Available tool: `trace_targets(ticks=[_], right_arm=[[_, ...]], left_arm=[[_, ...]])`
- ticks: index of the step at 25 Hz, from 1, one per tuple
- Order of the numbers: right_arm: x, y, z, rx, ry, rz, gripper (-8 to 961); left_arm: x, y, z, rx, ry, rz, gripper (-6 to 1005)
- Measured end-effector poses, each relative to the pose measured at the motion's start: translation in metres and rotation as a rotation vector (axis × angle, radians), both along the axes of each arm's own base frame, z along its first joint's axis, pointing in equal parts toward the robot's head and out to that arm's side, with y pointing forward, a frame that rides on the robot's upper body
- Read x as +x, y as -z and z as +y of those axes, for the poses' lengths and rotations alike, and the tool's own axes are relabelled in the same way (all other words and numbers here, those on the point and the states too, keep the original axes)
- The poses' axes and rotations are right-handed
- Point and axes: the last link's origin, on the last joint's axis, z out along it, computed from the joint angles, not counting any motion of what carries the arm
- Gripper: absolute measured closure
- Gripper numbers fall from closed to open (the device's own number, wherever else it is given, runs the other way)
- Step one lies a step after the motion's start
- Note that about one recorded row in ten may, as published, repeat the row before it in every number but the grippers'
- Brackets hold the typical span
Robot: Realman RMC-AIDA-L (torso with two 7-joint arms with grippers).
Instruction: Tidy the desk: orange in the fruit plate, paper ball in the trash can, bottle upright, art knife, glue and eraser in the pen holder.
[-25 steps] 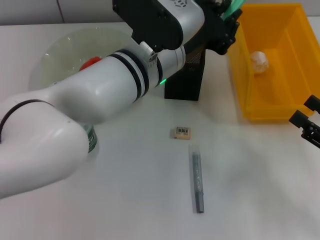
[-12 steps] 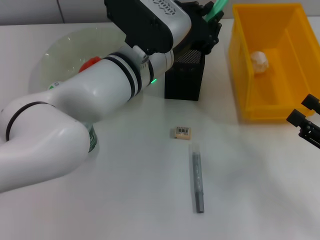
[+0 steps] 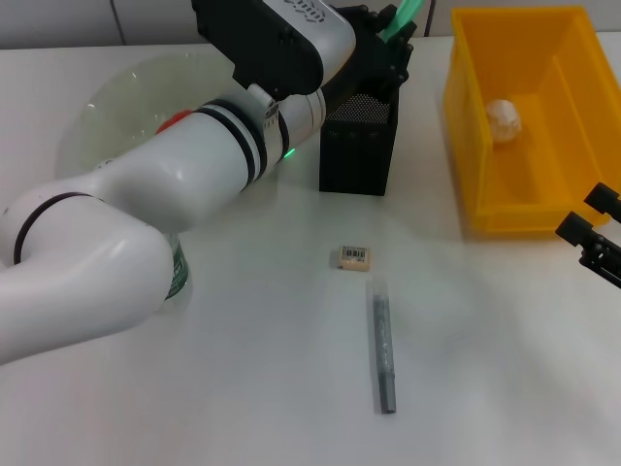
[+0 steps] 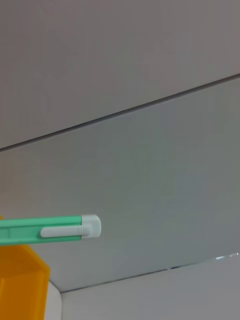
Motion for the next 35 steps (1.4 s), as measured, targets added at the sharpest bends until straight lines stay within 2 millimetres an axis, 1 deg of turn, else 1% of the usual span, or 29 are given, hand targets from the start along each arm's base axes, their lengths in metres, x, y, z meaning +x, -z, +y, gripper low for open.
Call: trace_targets(ticks=[28, 35], right_arm=[[-0.0002, -0.0024, -0.0001, -0.008, -0.001, 0.01, 145], [-0.0003, -0.0025, -0.0001, -0.008, -0.001, 0.01, 143]], left_arm=[[-0.0028, 0.0002, -0.0007, -0.004, -0.02, -0.019, 773], [-0.0002, -0.0006, -0.0033, -0.003, -0.014, -0.031, 728]])
